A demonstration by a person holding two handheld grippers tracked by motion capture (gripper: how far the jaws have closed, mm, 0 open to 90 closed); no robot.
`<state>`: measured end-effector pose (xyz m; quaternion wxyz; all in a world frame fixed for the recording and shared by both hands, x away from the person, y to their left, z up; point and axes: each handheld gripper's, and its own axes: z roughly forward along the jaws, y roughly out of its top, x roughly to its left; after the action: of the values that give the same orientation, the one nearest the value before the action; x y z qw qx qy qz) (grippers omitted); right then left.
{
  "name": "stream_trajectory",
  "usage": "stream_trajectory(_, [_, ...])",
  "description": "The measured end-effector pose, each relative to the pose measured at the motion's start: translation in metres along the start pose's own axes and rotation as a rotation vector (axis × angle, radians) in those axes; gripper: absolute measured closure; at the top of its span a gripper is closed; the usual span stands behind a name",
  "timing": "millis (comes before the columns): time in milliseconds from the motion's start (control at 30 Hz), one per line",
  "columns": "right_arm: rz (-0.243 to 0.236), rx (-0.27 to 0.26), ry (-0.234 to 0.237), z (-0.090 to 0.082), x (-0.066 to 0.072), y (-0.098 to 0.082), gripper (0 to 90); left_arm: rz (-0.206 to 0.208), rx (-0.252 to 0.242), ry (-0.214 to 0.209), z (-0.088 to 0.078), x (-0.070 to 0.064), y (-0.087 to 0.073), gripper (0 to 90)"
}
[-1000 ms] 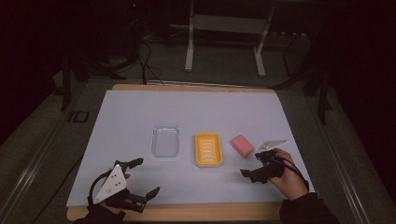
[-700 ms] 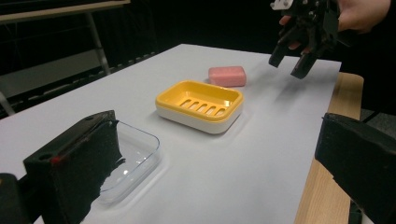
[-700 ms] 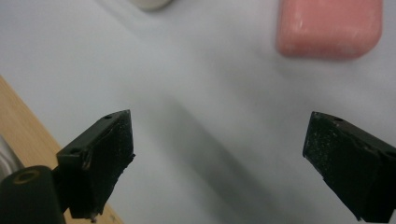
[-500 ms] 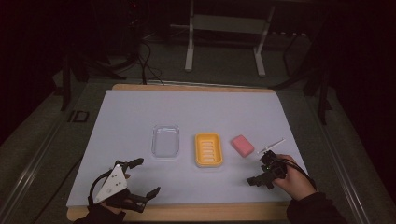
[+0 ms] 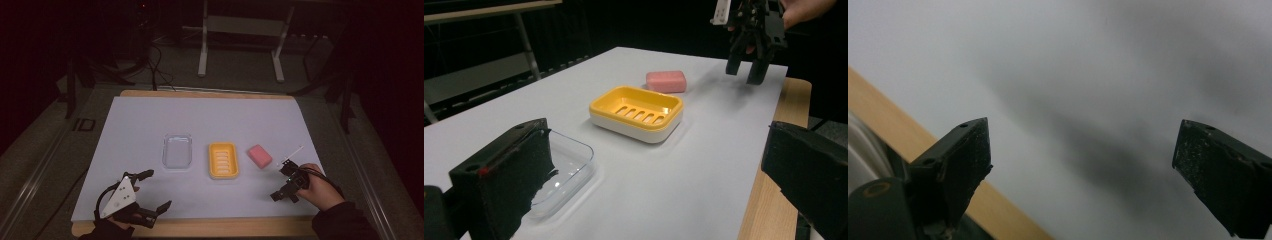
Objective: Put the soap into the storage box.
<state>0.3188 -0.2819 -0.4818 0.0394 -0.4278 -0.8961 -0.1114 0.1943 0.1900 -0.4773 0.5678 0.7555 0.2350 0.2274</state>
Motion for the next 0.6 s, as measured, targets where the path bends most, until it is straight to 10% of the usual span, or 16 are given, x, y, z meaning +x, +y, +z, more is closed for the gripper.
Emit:
stream_trajectory(300, [-0.087,0.162,-0.029,0.002,-0.006,0.005,8.8,-0.001,0.000,0.000,0.000,0.000,0.000,0.6])
stream_trajectory(600, [-0.056,0.251,-0.002,-0.001,-0.021,0.012,8.8,0.000,0.002,-0.002,0.001,0.000,0.000,0.6])
